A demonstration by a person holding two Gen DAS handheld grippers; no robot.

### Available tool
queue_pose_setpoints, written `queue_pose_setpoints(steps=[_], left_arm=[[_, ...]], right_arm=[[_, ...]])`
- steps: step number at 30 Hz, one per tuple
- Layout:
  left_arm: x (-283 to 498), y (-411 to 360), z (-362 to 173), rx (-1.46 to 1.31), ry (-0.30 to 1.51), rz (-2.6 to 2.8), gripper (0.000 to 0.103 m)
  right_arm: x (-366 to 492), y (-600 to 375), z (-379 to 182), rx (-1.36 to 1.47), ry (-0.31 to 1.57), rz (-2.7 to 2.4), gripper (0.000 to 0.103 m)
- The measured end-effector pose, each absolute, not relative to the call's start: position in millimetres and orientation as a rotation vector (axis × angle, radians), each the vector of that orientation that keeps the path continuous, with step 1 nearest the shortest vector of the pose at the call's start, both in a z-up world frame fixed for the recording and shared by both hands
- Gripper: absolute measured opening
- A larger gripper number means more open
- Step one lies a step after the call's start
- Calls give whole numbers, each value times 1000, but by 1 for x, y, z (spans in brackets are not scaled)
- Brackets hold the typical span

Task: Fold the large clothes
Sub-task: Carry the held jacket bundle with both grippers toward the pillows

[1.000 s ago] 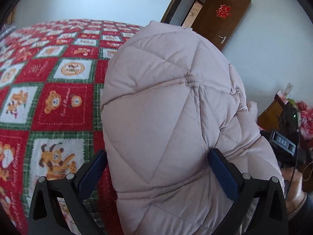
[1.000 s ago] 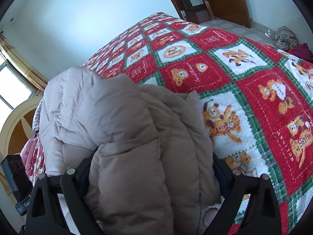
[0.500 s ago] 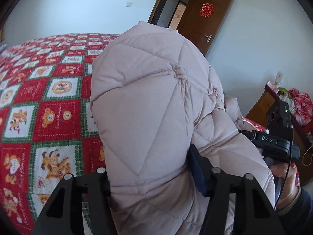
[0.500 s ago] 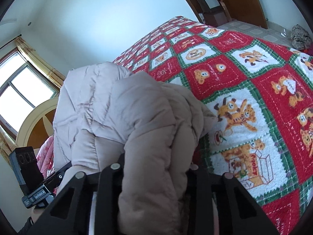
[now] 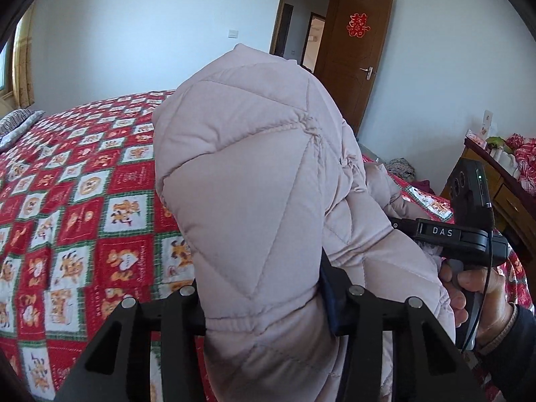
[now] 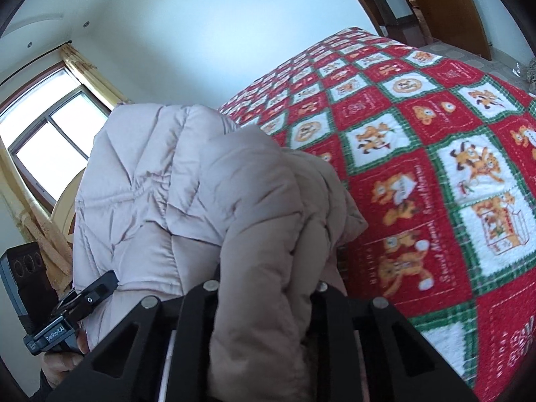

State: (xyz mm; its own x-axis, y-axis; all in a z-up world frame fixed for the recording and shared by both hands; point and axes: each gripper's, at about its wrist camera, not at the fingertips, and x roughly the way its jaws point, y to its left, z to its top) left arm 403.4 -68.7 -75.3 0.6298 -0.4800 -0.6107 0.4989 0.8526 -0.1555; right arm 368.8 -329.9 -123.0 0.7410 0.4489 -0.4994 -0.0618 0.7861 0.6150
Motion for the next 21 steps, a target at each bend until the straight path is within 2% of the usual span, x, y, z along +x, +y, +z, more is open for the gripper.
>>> queue_pose_setpoints(steps=[10,21], left_arm=[[353,31,-57,-7,660,-421,48],[315,123,-55,-56,642,-308,48]], right_arm=[[373,-231,-98,548,684,466,23],[379,-131,-96,473,734,604,23]])
